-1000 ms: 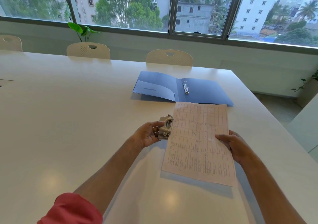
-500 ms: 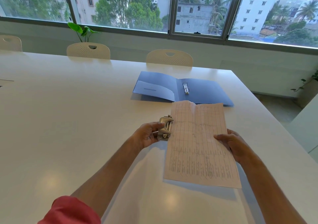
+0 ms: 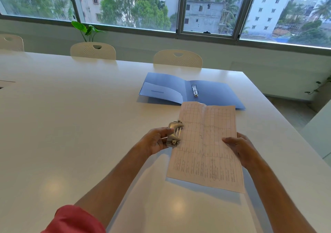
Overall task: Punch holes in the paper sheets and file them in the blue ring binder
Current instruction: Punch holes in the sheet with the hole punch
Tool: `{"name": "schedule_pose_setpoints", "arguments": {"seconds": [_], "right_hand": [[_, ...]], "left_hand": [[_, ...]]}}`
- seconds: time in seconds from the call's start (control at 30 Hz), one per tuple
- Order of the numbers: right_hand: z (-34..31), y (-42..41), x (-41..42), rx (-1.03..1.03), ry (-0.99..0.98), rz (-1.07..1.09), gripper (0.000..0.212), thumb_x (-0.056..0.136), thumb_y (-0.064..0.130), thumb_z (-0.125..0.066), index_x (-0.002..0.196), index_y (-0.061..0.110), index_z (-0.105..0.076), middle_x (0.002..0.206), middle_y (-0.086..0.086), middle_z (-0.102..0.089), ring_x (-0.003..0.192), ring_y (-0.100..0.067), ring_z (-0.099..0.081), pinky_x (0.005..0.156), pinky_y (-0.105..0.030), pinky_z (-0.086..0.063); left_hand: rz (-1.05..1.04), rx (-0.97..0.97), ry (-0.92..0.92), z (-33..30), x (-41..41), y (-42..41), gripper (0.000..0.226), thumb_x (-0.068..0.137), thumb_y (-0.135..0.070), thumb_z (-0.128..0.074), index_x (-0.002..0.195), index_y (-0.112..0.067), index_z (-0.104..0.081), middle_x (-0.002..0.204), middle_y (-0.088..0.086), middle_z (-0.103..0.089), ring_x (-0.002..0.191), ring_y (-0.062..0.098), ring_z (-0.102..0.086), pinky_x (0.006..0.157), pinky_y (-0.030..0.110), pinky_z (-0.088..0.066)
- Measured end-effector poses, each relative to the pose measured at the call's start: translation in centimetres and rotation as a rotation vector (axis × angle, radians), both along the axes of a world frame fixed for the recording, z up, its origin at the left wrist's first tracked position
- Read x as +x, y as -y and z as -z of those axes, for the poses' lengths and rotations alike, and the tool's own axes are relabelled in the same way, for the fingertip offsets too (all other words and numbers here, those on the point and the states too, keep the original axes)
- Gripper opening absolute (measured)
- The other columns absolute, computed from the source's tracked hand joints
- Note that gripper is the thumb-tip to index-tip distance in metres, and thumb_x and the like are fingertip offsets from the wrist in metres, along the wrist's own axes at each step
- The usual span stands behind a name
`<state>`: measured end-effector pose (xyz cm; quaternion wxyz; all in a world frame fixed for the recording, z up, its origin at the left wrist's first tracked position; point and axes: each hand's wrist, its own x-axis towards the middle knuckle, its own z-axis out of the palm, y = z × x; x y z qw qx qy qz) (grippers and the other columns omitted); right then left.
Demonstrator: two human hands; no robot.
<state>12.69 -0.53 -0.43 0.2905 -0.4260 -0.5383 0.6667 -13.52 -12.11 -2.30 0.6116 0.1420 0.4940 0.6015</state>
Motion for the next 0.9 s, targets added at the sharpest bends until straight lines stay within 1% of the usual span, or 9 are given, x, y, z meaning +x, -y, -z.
{"name": "schedule_pose_setpoints", "arguments": {"seconds": [0.07, 0.17, 0.33, 0.47, 0.63, 0.8, 0.9], "right_hand": [[-0.03, 0.07, -0.03, 0.0, -0.005, -0.005, 0.029, 0.09, -0.003, -0.05, 0.118, 0.0, -0.055, 0.098, -0.019, -0.071, 0.074, -0.03, -0.073, 0.056, -0.035, -0.058], [-0.17, 0.16, 0.01, -0.019, -0.025, -0.017, 0.03, 0.09, -0.005, -0.049, 0.119, -0.001, -0.054, 0.1, -0.02, -0.07, 0.074, -0.029, -0.074, 0.055, -0.034, -0.058], [-0.45, 0.3, 0.28, -0.026, -0.012, -0.037, 0.029, 0.09, -0.004, -0.049, 0.119, -0.001, -0.052, 0.099, -0.021, -0.069, 0.07, -0.029, -0.073, 0.052, -0.033, -0.057], [-0.34, 0.52, 0.25, -0.041, -0.026, -0.031, 0.028, 0.09, -0.005, -0.048, 0.118, -0.002, -0.052, 0.098, -0.021, -0.068, 0.067, -0.028, -0.073, 0.051, -0.033, -0.057], [0.35, 0.56, 0.37, -0.079, -0.05, -0.019, 0.034, 0.088, -0.005, -0.05, 0.122, -0.005, -0.05, 0.1, -0.023, -0.07, 0.072, -0.032, -0.073, 0.053, -0.035, -0.057], [0.39, 0.81, 0.41, -0.098, -0.076, -0.029, 0.032, 0.089, -0.006, -0.049, 0.121, -0.005, -0.051, 0.091, -0.018, -0.073, 0.068, -0.03, -0.073, 0.051, -0.034, -0.057], [0.54, 0.74, 0.34, -0.1, -0.072, -0.025, 0.035, 0.089, -0.006, -0.05, 0.123, -0.006, -0.05, 0.099, -0.022, -0.07, 0.069, -0.03, -0.072, 0.052, -0.035, -0.057]], "left_hand": [[-0.003, -0.004, 0.006, 0.05, 0.05, 0.01, 0.021, 0.082, -0.002, -0.064, 0.102, 0.004, -0.061, 0.08, 0.02, -0.072, 0.067, 0.03, -0.071, 0.055, 0.035, -0.058], [-0.013, -0.01, 0.028, 0.16, 0.03, -0.01, 0.031, 0.078, -0.002, -0.066, 0.107, 0.005, -0.059, 0.092, 0.024, -0.069, 0.077, 0.034, -0.07, 0.061, 0.039, -0.059], [-0.03, -0.014, 0.063, 0.25, 0.22, 0.08, 0.035, 0.078, -0.002, -0.066, 0.111, 0.006, -0.058, 0.102, 0.026, -0.066, 0.084, 0.036, -0.068, 0.061, 0.039, -0.059], [-0.049, -0.017, 0.087, 0.24, 0.36, 0.06, 0.032, 0.079, -0.001, -0.066, 0.109, 0.006, -0.058, 0.101, 0.026, -0.066, 0.085, 0.036, -0.068, 0.058, 0.038, -0.059], [-0.062, -0.012, 0.108, 0.08, 0.45, 0.08, 0.025, 0.081, 0.0, -0.064, 0.104, 0.005, -0.058, 0.097, 0.025, -0.066, 0.083, 0.035, -0.067, 0.056, 0.037, -0.059], [-0.045, -0.013, 0.1, 0.09, 0.45, 0.15, 0.025, 0.082, -0.001, -0.063, 0.106, 0.005, -0.058, 0.1, 0.026, -0.065, 0.083, 0.036, -0.067, 0.057, 0.037, -0.059], [-0.033, -0.012, 0.065, 0.12, 0.47, 0.05, 0.024, 0.086, -0.002, -0.061, 0.109, 0.005, -0.058, 0.099, 0.026, -0.066, 0.085, 0.036, -0.067, 0.063, 0.041, -0.061]]}}
